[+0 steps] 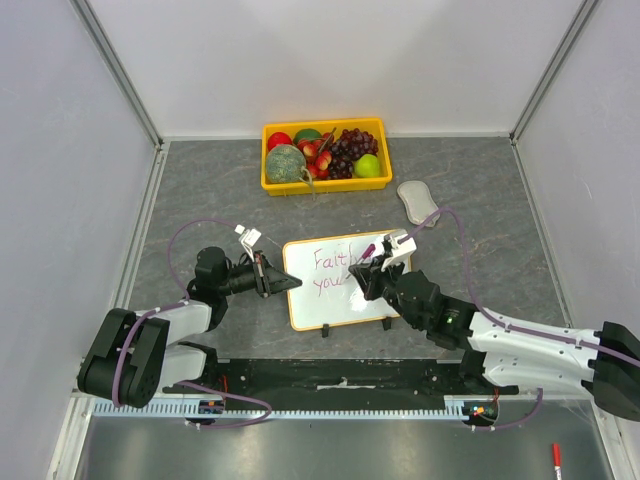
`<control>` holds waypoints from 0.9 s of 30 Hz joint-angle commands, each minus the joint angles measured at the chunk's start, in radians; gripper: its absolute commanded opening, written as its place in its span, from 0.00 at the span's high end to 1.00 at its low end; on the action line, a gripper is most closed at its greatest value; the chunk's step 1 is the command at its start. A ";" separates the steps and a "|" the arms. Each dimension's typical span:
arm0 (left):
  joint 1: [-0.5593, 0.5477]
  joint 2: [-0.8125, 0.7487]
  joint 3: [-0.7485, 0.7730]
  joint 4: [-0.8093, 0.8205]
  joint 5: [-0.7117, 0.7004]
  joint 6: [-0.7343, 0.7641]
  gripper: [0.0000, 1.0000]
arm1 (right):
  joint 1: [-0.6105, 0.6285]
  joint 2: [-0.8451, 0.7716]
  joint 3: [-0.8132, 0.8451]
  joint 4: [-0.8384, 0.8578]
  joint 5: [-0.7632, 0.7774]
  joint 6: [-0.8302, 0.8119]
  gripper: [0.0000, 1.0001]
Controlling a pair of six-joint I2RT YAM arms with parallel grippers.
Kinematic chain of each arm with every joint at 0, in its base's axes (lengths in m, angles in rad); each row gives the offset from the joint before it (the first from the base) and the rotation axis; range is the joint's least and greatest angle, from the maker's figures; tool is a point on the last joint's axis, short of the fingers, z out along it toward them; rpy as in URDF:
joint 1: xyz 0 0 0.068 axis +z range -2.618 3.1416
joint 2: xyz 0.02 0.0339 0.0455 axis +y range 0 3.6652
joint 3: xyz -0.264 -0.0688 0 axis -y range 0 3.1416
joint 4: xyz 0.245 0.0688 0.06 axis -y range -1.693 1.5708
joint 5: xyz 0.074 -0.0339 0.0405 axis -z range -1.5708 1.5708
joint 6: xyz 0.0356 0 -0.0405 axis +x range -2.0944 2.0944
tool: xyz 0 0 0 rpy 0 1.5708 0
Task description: Write a sentence on the whiteboard
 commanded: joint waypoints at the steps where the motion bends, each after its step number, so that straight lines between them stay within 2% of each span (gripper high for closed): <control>1: 0.002 0.010 0.006 -0.007 -0.076 0.086 0.98 | -0.005 -0.028 0.042 -0.014 0.017 -0.009 1.00; 13: 0.002 0.010 0.006 -0.005 -0.076 0.084 0.98 | -0.007 -0.002 0.098 -0.008 0.050 -0.036 1.00; 27: 0.001 0.009 0.006 -0.005 -0.076 0.086 0.98 | -0.019 0.024 0.060 0.027 0.069 -0.023 1.00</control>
